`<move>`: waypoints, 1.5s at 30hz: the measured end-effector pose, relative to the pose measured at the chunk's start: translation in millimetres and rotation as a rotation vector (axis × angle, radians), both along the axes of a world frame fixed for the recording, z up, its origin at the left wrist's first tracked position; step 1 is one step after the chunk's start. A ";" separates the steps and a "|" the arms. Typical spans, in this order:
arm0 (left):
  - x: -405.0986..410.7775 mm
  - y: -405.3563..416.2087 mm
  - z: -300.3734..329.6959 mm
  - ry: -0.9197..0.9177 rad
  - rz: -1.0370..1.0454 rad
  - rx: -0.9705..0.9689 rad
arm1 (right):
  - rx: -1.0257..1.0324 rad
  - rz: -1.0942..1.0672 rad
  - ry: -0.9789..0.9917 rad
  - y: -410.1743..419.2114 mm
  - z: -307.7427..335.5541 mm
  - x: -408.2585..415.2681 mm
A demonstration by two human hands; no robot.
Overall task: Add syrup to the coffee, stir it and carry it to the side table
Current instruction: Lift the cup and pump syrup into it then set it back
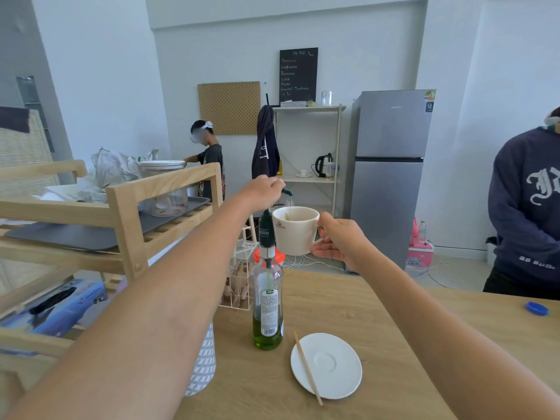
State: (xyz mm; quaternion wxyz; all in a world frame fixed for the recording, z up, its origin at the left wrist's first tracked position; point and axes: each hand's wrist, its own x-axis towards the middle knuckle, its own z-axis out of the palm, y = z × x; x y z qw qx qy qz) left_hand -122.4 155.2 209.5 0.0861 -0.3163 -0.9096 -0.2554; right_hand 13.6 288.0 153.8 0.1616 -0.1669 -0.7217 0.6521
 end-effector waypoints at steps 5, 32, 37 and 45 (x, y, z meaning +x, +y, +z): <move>1.2 1.0 -11.5 -0.016 0.003 0.021 | -0.025 0.005 -0.018 0.6 -13.3 -1.2; 6.0 0.1 18.1 -0.028 -0.012 0.019 | -0.005 -0.016 -0.026 0.3 -8.1 -8.4; 9.4 0.3 10.6 -0.060 -0.009 0.241 | -0.010 -0.015 -0.017 0.3 -5.0 -3.3; 25.1 -30.3 -4.1 -0.466 0.190 0.256 | -0.042 -0.020 -0.015 -3.9 -5.8 7.6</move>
